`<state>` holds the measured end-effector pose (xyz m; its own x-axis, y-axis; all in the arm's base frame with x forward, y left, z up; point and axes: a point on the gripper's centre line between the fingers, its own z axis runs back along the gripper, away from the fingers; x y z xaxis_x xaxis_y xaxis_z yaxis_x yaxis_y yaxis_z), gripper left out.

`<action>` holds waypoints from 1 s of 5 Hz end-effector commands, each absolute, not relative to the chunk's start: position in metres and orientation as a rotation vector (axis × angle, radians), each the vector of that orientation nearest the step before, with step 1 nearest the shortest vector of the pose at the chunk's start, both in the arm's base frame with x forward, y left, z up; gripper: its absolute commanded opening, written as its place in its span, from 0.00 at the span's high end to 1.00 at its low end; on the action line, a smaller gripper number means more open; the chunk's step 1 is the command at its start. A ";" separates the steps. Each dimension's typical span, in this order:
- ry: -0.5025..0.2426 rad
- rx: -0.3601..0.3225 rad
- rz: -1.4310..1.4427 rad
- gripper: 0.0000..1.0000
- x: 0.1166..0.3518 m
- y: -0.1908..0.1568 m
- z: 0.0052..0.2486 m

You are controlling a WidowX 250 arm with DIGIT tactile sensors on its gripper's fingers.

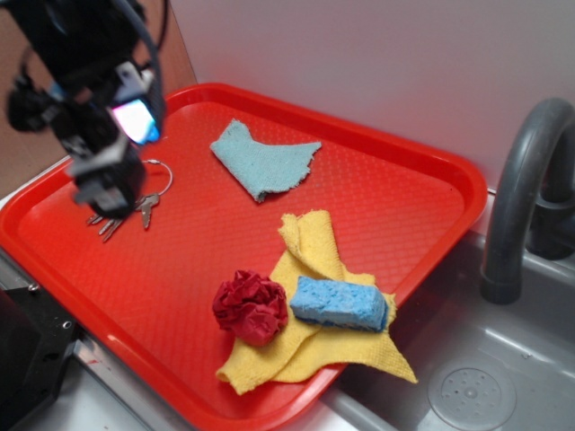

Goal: Grab the red paper.

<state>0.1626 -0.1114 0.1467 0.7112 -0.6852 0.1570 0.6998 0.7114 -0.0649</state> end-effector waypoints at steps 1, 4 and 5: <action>-0.030 -0.117 -0.817 0.00 0.177 -0.143 0.085; -0.007 -0.208 -1.004 0.00 0.162 -0.160 0.044; 0.031 -0.162 -0.976 1.00 0.164 -0.153 0.032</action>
